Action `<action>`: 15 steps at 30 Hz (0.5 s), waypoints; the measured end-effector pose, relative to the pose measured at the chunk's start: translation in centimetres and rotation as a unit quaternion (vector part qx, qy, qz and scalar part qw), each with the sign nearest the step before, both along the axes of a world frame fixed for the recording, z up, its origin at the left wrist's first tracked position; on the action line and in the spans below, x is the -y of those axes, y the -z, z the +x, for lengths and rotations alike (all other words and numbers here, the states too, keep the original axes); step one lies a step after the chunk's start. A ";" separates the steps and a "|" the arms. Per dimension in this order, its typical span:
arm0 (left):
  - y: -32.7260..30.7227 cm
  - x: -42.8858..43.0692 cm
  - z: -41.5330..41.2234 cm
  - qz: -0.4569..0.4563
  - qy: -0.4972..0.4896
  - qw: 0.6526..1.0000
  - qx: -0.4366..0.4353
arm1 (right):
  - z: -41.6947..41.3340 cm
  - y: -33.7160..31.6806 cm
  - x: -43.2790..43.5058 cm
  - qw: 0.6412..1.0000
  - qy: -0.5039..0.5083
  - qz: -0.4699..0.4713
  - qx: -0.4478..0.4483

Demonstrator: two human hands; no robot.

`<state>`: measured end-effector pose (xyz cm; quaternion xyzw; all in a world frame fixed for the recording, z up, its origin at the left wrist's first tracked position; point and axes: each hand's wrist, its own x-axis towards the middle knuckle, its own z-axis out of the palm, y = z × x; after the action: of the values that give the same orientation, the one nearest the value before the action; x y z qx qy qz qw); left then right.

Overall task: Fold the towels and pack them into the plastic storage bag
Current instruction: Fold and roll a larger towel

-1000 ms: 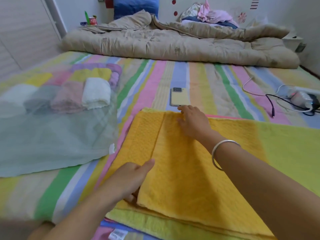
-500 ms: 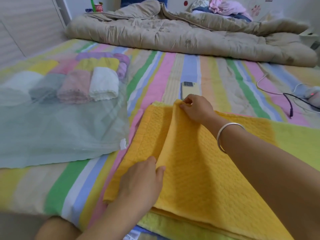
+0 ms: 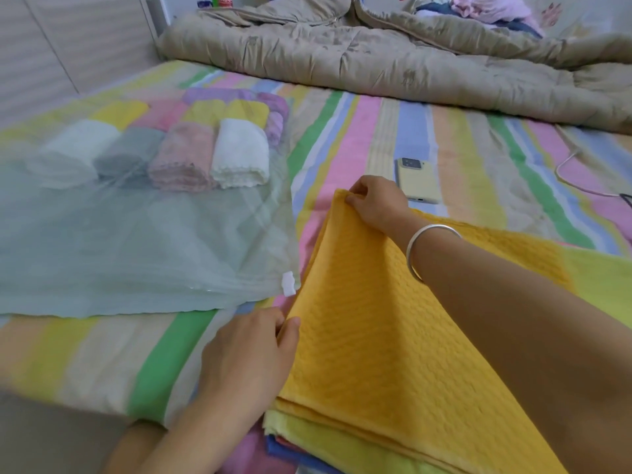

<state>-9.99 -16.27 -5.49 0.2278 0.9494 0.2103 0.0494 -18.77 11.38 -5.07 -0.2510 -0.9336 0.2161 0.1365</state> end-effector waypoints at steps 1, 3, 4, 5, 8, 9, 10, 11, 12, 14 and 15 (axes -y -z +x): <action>0.0 0.0 0.0 -0.006 0.002 1.000 0.003 | 0.0 0.4 0.1 1.000 0.002 0.001 0.000; 0.0 0.1 0.0 -0.021 0.006 1.000 0.006 | 0.0 1.0 0.4 1.000 0.007 0.027 -0.002; 0.0 0.1 0.0 -0.028 0.006 1.000 0.006 | 0.1 1.3 0.5 0.999 0.008 0.054 -0.004; 0.0 0.1 0.0 -0.035 0.005 0.999 0.007 | 0.3 1.5 0.7 0.997 0.006 0.080 -0.009; 0.2 0.1 -0.2 -0.050 -0.003 0.999 0.009 | 2.1 1.7 2.3 0.991 -0.012 0.123 -0.047; 0.3 0.0 -0.2 -0.053 -0.008 0.999 0.009 | 3.0 1.7 3.1 0.990 -0.028 0.135 -0.040; 0.4 0.0 -0.1 -0.055 -0.011 0.998 0.005 | 4.1 1.9 4.0 0.988 -0.049 0.146 -0.010; 0.3 -0.1 0.0 -0.060 -0.013 0.998 -0.005 | 5.4 2.1 4.9 0.985 -0.071 0.153 0.032; 0.0 -0.1 0.2 -0.071 -0.014 0.997 -0.022 | 6.7 2.3 5.6 0.981 -0.094 0.152 0.077; -0.8 -0.3 0.8 -0.131 -0.010 0.987 -0.094 | 9.8 2.5 6.6 0.974 -0.122 0.128 0.139; -1.2 -0.4 1.3 -0.168 -0.013 0.977 -0.133 | 11.5 2.3 6.7 0.974 -0.126 0.113 0.151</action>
<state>-8.64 -15.90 -4.28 0.2297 0.9722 0.0157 -0.0427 -7.23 4.72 -7.39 -0.1442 -0.9860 0.0838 -0.0073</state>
